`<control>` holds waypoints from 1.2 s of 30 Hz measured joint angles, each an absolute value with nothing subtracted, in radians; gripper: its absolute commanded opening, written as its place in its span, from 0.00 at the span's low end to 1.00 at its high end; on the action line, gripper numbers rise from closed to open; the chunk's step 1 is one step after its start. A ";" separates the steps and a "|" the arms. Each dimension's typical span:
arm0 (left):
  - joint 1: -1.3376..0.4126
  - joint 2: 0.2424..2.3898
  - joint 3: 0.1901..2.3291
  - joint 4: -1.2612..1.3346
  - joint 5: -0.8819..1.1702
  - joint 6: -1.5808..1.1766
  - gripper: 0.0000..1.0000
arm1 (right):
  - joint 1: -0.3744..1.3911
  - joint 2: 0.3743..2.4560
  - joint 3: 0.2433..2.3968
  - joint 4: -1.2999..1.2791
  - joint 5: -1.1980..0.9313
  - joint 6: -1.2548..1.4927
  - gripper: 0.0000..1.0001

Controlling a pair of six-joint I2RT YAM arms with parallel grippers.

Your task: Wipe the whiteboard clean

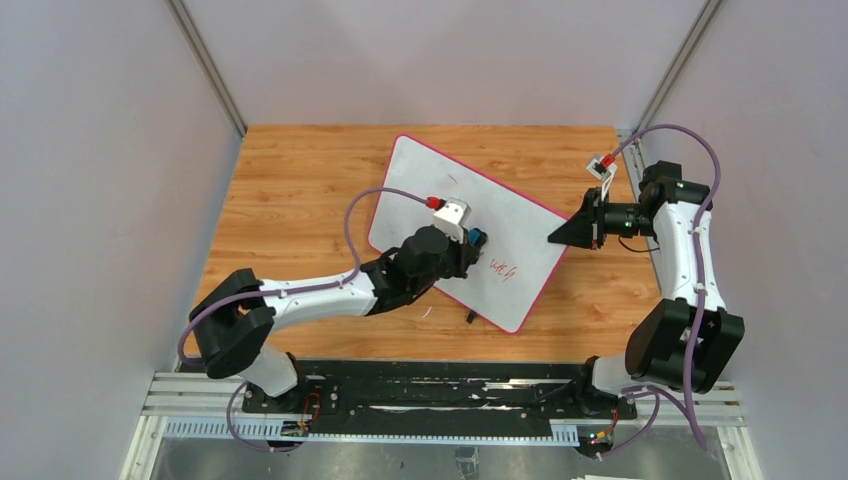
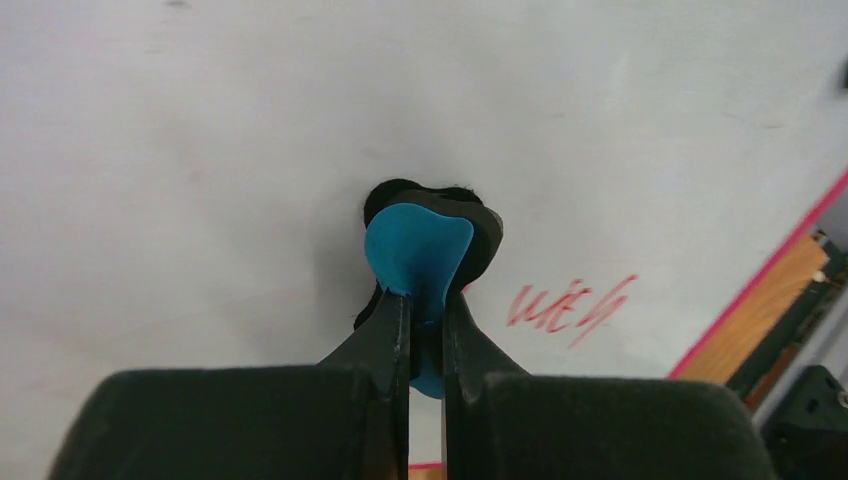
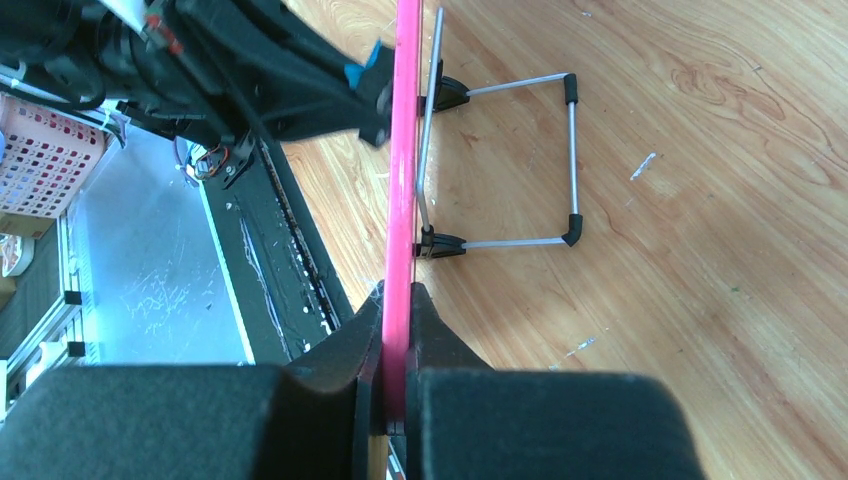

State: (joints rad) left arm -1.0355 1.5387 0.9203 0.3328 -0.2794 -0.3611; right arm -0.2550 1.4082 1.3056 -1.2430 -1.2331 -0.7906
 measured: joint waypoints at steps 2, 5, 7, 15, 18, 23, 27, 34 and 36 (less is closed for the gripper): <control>-1.002 1.502 0.886 0.313 -0.296 -0.345 0.00 | -0.254 1.408 1.306 -1.244 -1.233 -0.792 0.01; -0.939 1.442 0.834 0.288 -0.318 -0.324 0.00 | -0.254 1.408 1.306 -1.245 -1.233 -0.793 0.01; -0.895 1.400 0.803 0.274 -0.333 -0.311 0.00 | -0.254 1.408 1.306 -1.245 -1.234 -0.793 0.01; -0.849 1.357 0.785 0.242 -0.377 -0.269 0.00 | -0.253 1.408 1.307 -1.245 -1.234 -0.794 0.01; -0.857 1.408 0.808 0.241 -0.369 -0.271 0.00 | -0.253 1.408 1.308 -1.247 -1.234 -0.794 0.01; -0.908 1.501 0.860 0.243 -0.385 -0.269 0.00 | -0.253 1.408 1.308 -1.253 -1.229 -0.787 0.01; -0.954 1.521 0.891 0.236 -0.414 -0.269 0.00 | -0.255 1.408 1.308 -1.254 -1.227 -0.783 0.01; -1.070 1.574 0.954 0.256 -0.414 -0.296 0.00 | -0.255 1.408 1.309 -1.251 -1.226 -0.785 0.00; -1.106 1.602 0.979 0.270 -0.405 -0.311 0.00 | -0.255 1.408 1.309 -1.250 -1.225 -0.786 0.01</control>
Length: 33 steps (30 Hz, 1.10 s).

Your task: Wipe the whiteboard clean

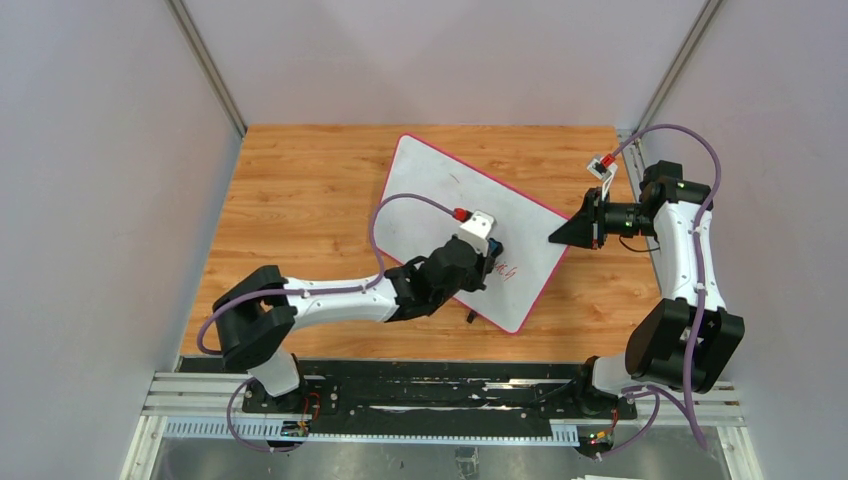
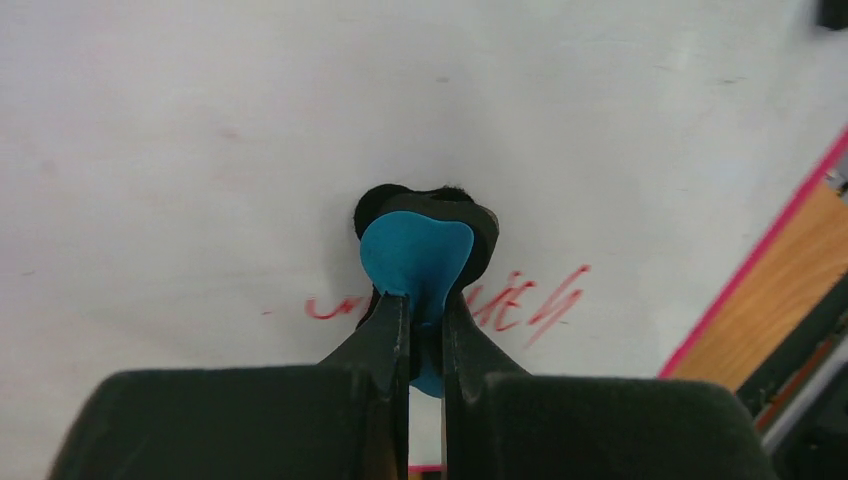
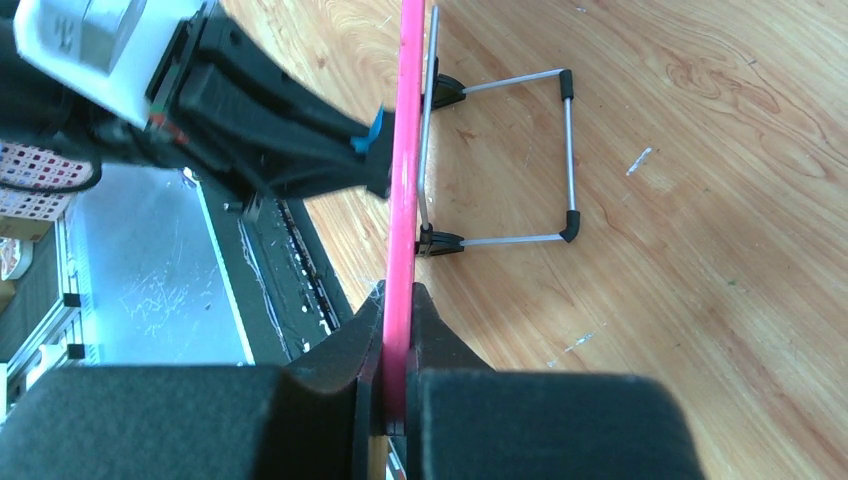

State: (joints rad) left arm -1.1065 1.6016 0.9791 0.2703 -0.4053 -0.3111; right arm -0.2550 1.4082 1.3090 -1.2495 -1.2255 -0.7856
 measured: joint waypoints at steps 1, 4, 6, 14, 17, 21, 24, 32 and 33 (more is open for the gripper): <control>-1.125 1.619 0.994 0.278 -0.401 -0.319 0.00 | -0.255 1.409 1.309 -1.248 -1.225 -0.786 0.01; -1.171 1.668 1.043 0.292 -0.390 -0.331 0.00 | -0.255 1.409 1.310 -1.245 -1.222 -0.785 0.01; -1.194 1.695 1.067 0.307 -0.382 -0.339 0.00 | -0.256 1.409 1.310 -1.244 -1.222 -0.785 0.01; -1.209 1.686 1.039 0.345 -0.392 -0.318 0.00 | -0.255 1.409 1.312 -1.249 -1.227 -0.792 0.01; -1.198 1.653 0.986 0.339 -0.408 -0.292 0.00 | -0.253 1.409 1.312 -1.253 -1.229 -0.798 0.01; -1.141 1.586 0.900 0.316 -0.428 -0.262 0.00 | -0.253 1.409 1.313 -1.256 -1.230 -0.802 0.01; -1.066 1.519 0.839 0.294 -0.451 -0.239 0.00 | -0.253 1.409 1.314 -1.258 -1.231 -0.807 0.01; -0.904 1.388 0.769 0.258 -0.488 -0.194 0.00 | -0.253 1.409 1.314 -1.262 -1.234 -0.814 0.01; -0.905 1.388 0.771 0.258 -0.485 -0.191 0.00 | -0.253 1.409 1.314 -1.262 -1.234 -0.814 0.01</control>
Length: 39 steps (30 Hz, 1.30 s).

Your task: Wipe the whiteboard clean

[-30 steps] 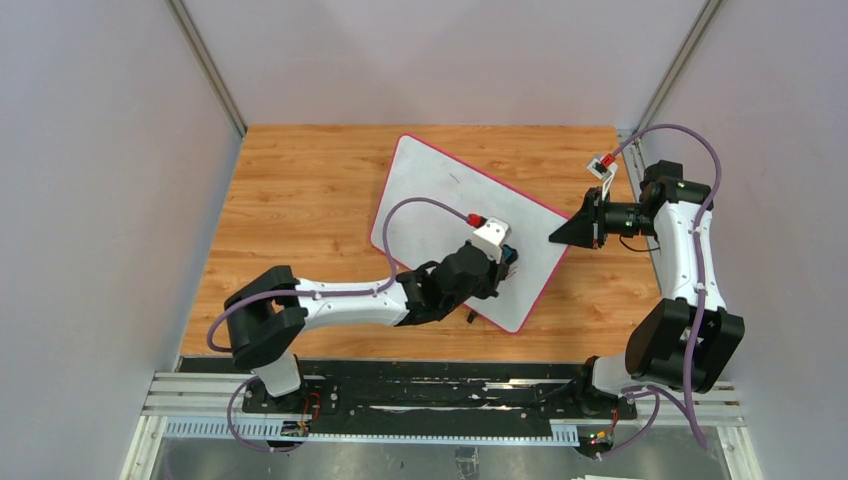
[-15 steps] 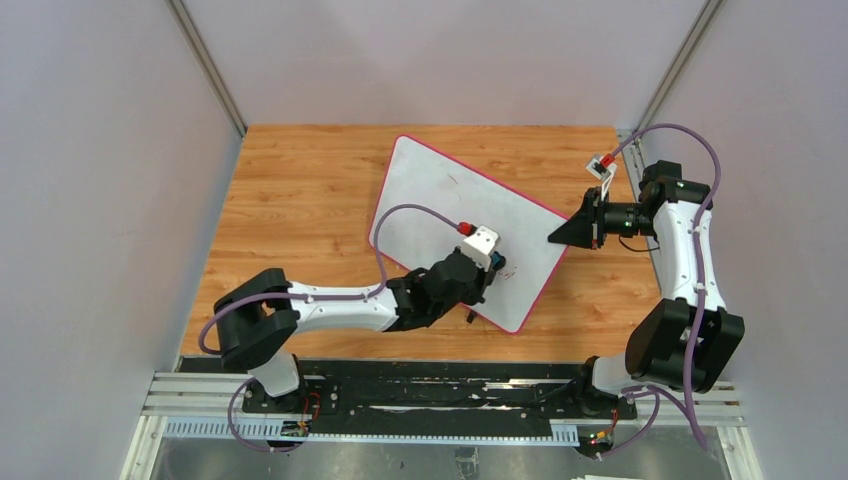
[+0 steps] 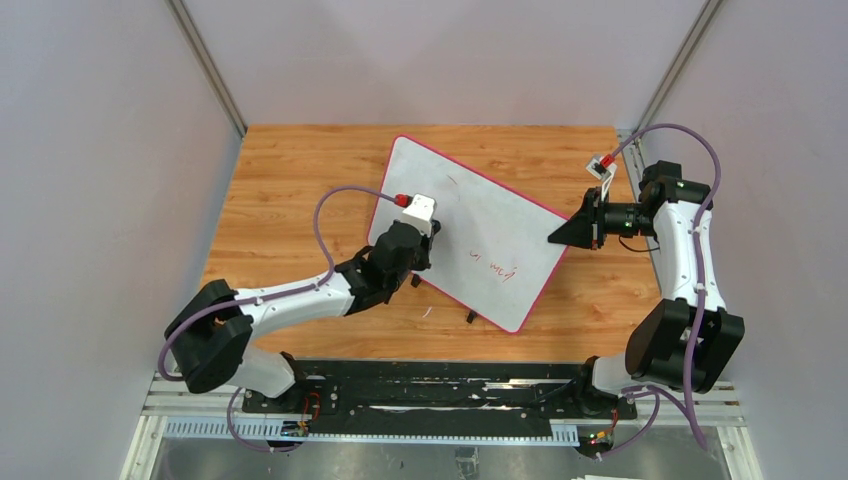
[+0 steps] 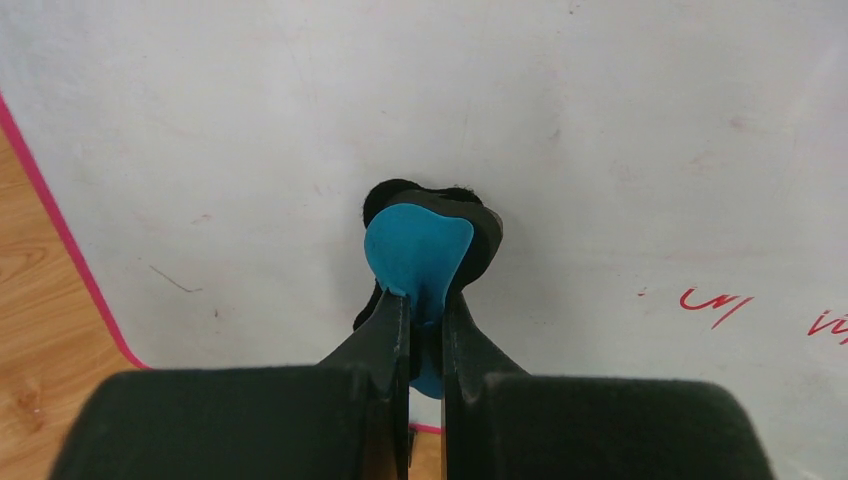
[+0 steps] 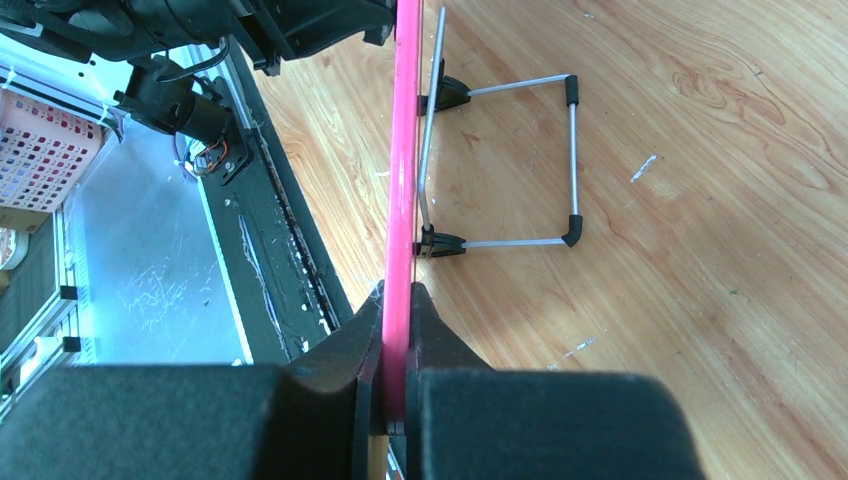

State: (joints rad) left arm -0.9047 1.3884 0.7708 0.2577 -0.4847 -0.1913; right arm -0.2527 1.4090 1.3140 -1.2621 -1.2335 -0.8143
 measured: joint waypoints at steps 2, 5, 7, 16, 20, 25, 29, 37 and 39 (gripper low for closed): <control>-0.905 1.403 0.784 0.252 -0.466 -0.191 0.00 | -0.253 1.409 1.314 -1.263 -1.234 -0.816 0.01; -0.910 1.453 0.817 0.253 -0.434 -0.204 0.00 | -0.253 1.409 1.314 -1.264 -1.234 -0.817 0.01; -0.918 1.493 0.838 0.261 -0.430 -0.212 0.00 | -0.253 1.409 1.314 -1.267 -1.230 -0.812 0.01; -1.039 1.595 0.946 0.247 -0.529 -0.229 0.00 | -0.265 1.420 1.314 -1.274 -1.221 -0.782 0.01; -1.114 1.643 1.010 0.241 -0.569 -0.245 0.00 | -0.266 1.421 1.314 -1.270 -1.214 -0.781 0.01; -1.212 1.720 1.114 0.238 -0.571 -0.274 0.00 | -0.271 1.422 1.316 -1.258 -1.202 -0.786 0.01; -1.272 1.772 1.159 0.288 -0.513 -0.317 0.00 | -0.271 1.422 1.318 -1.258 -1.205 -0.795 0.00; -1.293 1.784 1.131 0.364 -0.445 -0.345 0.00 | -0.266 1.422 1.319 -1.268 -1.219 -0.811 0.01; -1.288 1.767 1.104 0.373 -0.442 -0.340 0.00 | -0.260 1.422 1.319 -1.271 -1.225 -0.813 0.01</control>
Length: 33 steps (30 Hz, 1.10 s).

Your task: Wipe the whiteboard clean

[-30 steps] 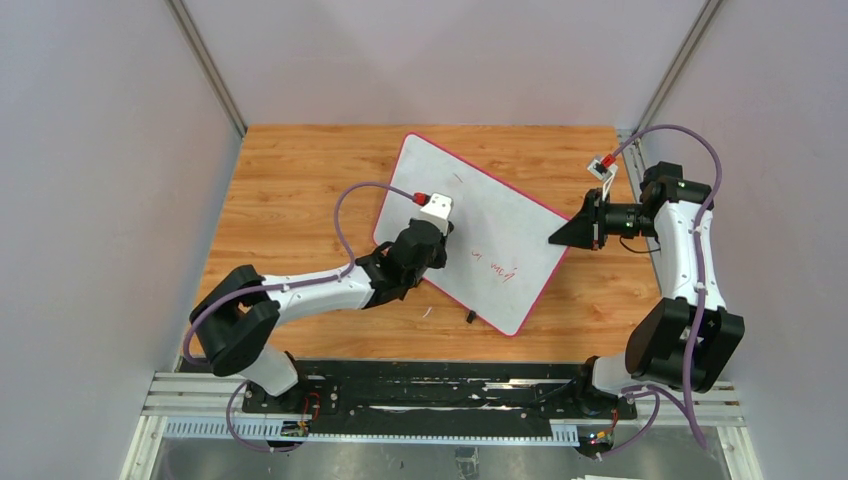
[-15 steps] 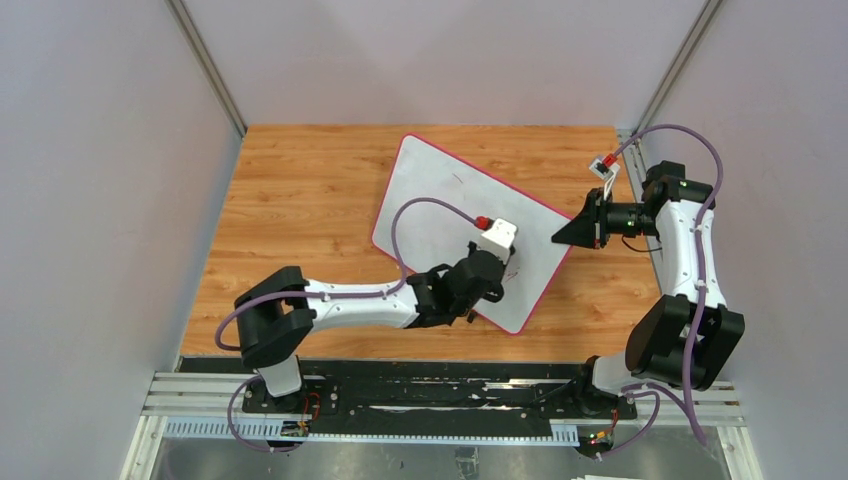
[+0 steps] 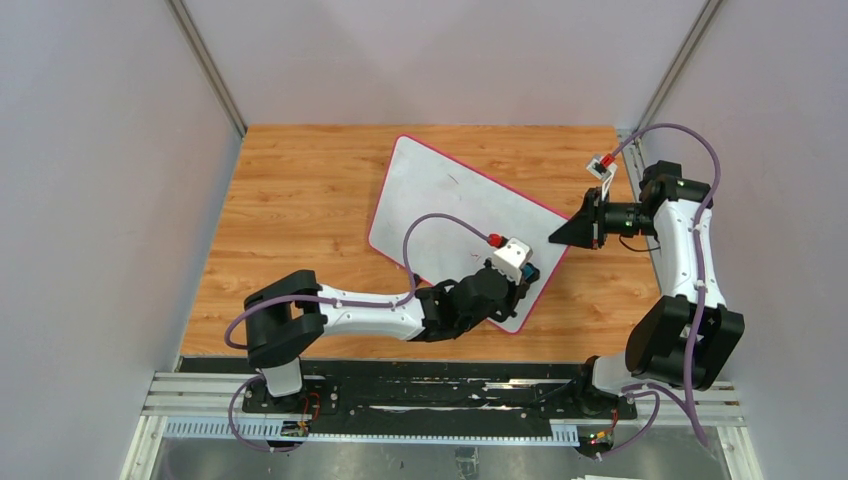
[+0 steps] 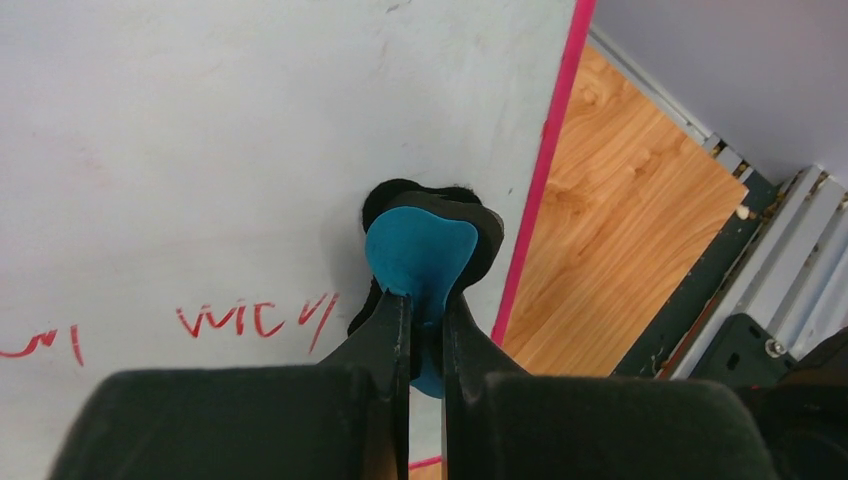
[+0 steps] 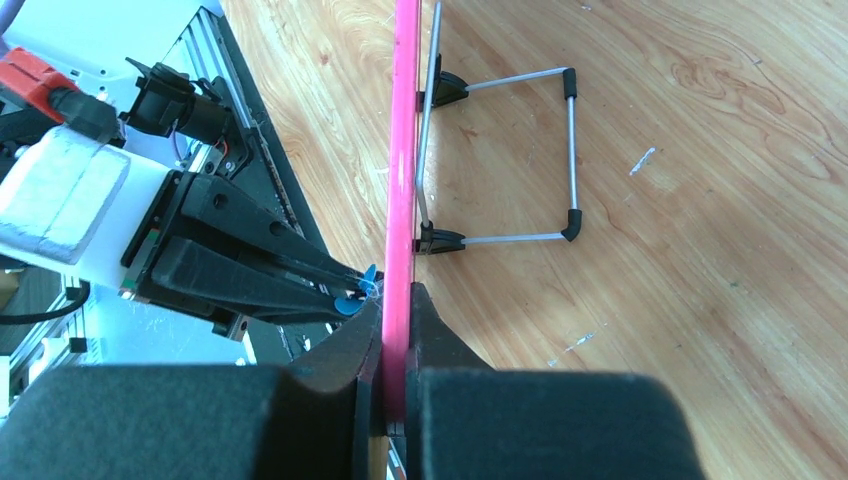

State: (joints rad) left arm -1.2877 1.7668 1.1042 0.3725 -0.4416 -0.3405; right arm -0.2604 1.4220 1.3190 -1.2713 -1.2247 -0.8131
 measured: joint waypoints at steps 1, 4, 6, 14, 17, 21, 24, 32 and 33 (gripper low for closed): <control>-1.285 1.760 1.092 0.372 -0.440 -0.337 0.00 | -0.258 1.422 1.319 -1.271 -1.227 -0.814 0.01; -1.273 1.742 1.050 0.373 -0.431 -0.329 0.00 | -0.255 1.422 1.319 -1.270 -1.228 -0.817 0.00; -1.264 1.731 1.031 0.376 -0.424 -0.321 0.00 | -0.253 1.422 1.319 -1.269 -1.229 -0.817 0.01; -1.197 1.654 0.935 0.369 -0.420 -0.280 0.00 | -0.253 1.422 1.319 -1.269 -1.229 -0.817 0.01; -1.163 1.625 0.904 0.364 -0.416 -0.267 0.00 | -0.253 1.422 1.319 -1.269 -1.229 -0.817 0.01; -1.111 1.585 0.874 0.355 -0.414 -0.248 0.00 | -0.253 1.422 1.319 -1.270 -1.229 -0.817 0.01; -1.070 1.559 0.862 0.342 -0.420 -0.229 0.00 | -0.253 1.422 1.319 -1.271 -1.229 -0.817 0.01; -0.944 1.492 0.816 0.310 -0.463 -0.195 0.00 | -0.253 1.422 1.319 -1.277 -1.229 -0.817 0.01; -0.935 1.487 0.811 0.308 -0.471 -0.193 0.00 | -0.253 1.422 1.319 -1.277 -1.230 -0.818 0.01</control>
